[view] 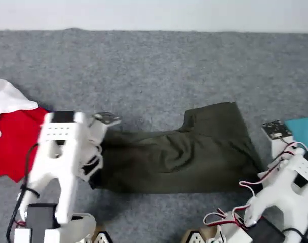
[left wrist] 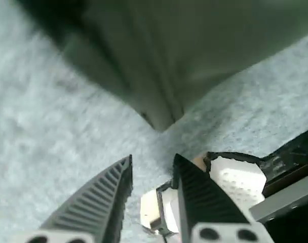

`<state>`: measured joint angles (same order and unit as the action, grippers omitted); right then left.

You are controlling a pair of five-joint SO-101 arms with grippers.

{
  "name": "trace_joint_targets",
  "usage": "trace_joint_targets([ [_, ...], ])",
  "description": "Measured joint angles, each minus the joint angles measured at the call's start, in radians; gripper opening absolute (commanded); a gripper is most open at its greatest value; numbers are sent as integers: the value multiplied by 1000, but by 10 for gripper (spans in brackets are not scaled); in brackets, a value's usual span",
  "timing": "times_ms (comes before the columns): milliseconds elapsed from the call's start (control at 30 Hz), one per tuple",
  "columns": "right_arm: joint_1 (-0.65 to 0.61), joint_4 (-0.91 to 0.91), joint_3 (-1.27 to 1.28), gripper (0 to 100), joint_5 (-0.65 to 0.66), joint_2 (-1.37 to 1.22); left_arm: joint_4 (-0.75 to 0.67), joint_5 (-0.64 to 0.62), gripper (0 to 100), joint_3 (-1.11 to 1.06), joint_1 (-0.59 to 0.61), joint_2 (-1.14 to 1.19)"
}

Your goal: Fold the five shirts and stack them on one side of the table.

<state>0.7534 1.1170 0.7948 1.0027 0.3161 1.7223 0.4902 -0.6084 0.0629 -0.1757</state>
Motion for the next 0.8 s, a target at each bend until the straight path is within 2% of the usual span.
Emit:
trace_joint_targets([
  [233, -21, -9, -3, 9, 3, -5, -146, -199, 254, -75, -117, 0],
  [400, -51, 3, -3, 9, 3, -5, -192, -430, 261, -54, -137, 0],
  [467, -61, 6, -3, 9, 3, -5, -210, -473, 256, -52, -155, 0],
  [733, -60, 6, -3, 9, 3, -5, -345, -486, 19, -167, -304, 0],
  [800, -60, 6, -3, 9, 3, -5, -359, -486, 14, -176, -328, 0],
])
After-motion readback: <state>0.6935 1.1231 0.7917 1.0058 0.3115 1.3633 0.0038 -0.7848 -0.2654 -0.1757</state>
